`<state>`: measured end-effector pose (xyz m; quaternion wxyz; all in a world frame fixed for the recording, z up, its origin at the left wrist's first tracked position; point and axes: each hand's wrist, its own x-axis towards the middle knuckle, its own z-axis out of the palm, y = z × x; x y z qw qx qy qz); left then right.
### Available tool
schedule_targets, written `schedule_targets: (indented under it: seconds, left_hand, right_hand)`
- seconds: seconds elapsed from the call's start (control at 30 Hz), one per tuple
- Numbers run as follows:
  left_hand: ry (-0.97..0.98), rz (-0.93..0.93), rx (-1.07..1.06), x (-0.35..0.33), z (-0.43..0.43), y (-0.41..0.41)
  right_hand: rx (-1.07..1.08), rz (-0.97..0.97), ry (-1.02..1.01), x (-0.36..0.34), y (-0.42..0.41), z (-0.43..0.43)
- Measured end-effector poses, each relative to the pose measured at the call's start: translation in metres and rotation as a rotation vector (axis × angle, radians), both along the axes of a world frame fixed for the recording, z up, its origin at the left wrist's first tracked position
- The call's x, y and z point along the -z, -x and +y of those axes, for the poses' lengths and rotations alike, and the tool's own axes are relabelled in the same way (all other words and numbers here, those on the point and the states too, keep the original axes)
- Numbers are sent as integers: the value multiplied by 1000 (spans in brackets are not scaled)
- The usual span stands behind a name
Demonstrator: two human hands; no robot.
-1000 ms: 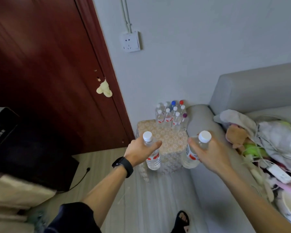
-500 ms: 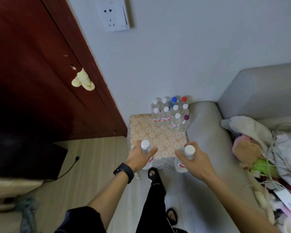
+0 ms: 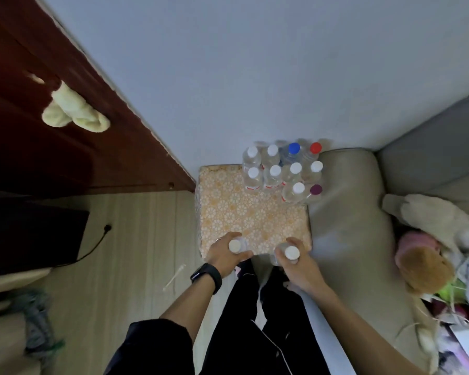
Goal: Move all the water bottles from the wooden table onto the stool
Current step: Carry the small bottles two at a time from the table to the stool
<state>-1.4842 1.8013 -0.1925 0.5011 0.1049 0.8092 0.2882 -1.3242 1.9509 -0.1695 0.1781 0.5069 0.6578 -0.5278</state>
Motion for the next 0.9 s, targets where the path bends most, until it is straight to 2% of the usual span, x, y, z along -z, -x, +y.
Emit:
schedule_targets:
  seconds: [0.23,0.33,0.6,0.77,0.9]
  left_hand:
    - [-6,102,18,36,36,1]
    - [-12,110,30,52,44,-1]
    - [36,69,98,76,45,-1]
    - [41,114,140,62,35,-4]
    - [-11,169,15,50,36,-6]
  right_hand:
    - [70,-6,-36,57,25,19]
    - [34,-18,-33,74,26,28]
    - [-319,-29,-116,91,26,45]
    - [-574,-171,-377,72,28,50]
    - [-706,-245,-493,65,33,54]
